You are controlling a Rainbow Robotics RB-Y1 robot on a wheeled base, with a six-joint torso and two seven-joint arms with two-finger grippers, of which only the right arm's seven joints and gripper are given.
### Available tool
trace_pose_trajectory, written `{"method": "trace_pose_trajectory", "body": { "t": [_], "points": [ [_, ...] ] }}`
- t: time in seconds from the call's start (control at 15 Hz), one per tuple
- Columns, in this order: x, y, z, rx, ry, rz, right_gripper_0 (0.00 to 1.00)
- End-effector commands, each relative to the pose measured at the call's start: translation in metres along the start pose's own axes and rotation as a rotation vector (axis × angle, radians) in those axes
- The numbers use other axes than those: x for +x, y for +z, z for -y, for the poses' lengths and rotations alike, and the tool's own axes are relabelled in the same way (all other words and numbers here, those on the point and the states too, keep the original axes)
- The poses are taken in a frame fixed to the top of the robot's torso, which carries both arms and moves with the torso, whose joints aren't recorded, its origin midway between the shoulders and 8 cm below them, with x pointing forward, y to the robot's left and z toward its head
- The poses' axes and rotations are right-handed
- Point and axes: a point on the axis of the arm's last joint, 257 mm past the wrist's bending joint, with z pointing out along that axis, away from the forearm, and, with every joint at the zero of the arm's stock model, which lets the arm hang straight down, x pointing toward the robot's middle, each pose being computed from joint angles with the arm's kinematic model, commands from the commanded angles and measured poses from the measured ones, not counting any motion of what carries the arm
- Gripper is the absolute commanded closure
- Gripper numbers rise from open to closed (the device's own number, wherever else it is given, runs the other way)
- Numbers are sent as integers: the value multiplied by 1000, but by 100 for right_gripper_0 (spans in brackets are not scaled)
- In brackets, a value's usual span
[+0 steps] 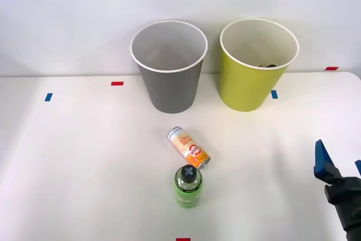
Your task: Put cans in the gray bin, plastic bottles in the light green bin
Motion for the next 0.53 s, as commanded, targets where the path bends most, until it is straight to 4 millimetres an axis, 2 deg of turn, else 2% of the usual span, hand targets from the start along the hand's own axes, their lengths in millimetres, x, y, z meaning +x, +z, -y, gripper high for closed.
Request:
{"method": "trace_pose_trajectory", "body": {
  "t": [0.07, 0.27, 0.53],
  "points": [
    [26, -11, 11, -18, -180, 28, 0],
    [48, -24, 7, -74, -246, 60, 0],
    [62, -33, 0, -94, -495, 41, 0]
  ]
}}
